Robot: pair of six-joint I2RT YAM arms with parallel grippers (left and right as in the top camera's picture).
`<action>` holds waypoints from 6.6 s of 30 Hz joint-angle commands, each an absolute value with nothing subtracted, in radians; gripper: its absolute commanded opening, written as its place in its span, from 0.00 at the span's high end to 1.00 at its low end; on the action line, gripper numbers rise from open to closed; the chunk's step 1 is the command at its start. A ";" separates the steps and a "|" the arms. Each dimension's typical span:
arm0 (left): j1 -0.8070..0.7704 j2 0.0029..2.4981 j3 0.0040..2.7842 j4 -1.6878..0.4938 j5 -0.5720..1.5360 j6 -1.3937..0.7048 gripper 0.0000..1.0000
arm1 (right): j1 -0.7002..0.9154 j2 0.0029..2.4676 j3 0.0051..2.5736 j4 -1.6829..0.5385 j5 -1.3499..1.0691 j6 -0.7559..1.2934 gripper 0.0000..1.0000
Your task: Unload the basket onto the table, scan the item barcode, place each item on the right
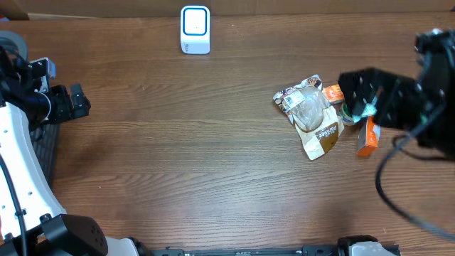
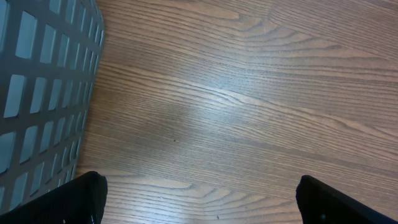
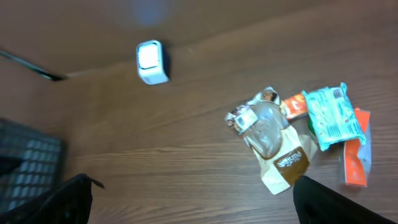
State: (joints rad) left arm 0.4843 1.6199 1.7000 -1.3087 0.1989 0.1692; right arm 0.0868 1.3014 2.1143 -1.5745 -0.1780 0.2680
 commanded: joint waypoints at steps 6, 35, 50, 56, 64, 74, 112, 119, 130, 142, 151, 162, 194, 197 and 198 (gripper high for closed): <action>0.477 1.615 1.700 -1.307 0.207 0.196 0.01 | 0.091 1.226 2.113 -1.692 -0.082 0.261 0.00; 0.477 1.615 1.700 -1.307 0.207 0.196 0.00 | 0.088 0.316 0.550 -0.381 -0.002 0.262 0.00; 0.477 1.615 1.700 -1.307 0.207 0.195 0.00 | 0.091 0.011 0.054 -0.099 -0.027 0.262 0.00; 0.477 1.615 1.700 -1.307 0.207 0.195 0.01 | 0.091 0.002 0.008 -0.081 -0.033 0.262 0.00; 0.477 1.615 1.700 -1.307 0.207 0.196 0.00 | 0.091 0.002 0.008 -0.081 -0.030 0.262 0.00; 0.477 1.615 1.700 -1.307 0.207 0.195 0.01 | 0.091 0.003 0.008 -0.081 -0.028 0.262 0.00; 0.083 0.448 0.514 -0.233 0.288 0.197 0.00 | 0.091 0.003 0.008 -0.081 -0.028 0.262 0.00; 0.080 0.191 0.142 0.067 0.288 0.231 0.01 | 0.091 0.003 0.008 -0.081 -0.028 0.262 0.00; 0.043 0.004 0.005 -0.052 0.275 0.262 0.00 | 0.091 0.003 0.008 -0.081 -0.028 0.262 0.00; 0.039 0.004 0.005 -0.051 0.281 0.262 0.00 | 0.091 0.003 0.008 -0.081 -0.028 0.262 0.00; 0.039 0.004 0.005 -0.051 0.281 0.262 0.00 | 0.091 0.003 0.008 -0.081 -0.028 0.262 0.00; 0.039 0.004 0.005 -0.050 0.281 0.262 0.00 | 0.091 0.003 0.008 -0.081 -0.028 0.262 0.00; 0.039 0.004 0.005 -0.051 0.281 0.262 0.01 | 0.091 0.003 0.008 -0.081 -0.028 0.262 0.00; 0.039 0.004 0.005 -0.051 0.281 0.262 0.00 | 0.091 0.003 0.008 -0.081 -0.028 0.262 0.00; 0.039 0.004 0.005 -0.051 0.281 0.262 0.01 | 0.091 0.003 0.008 -0.081 -0.028 0.262 0.00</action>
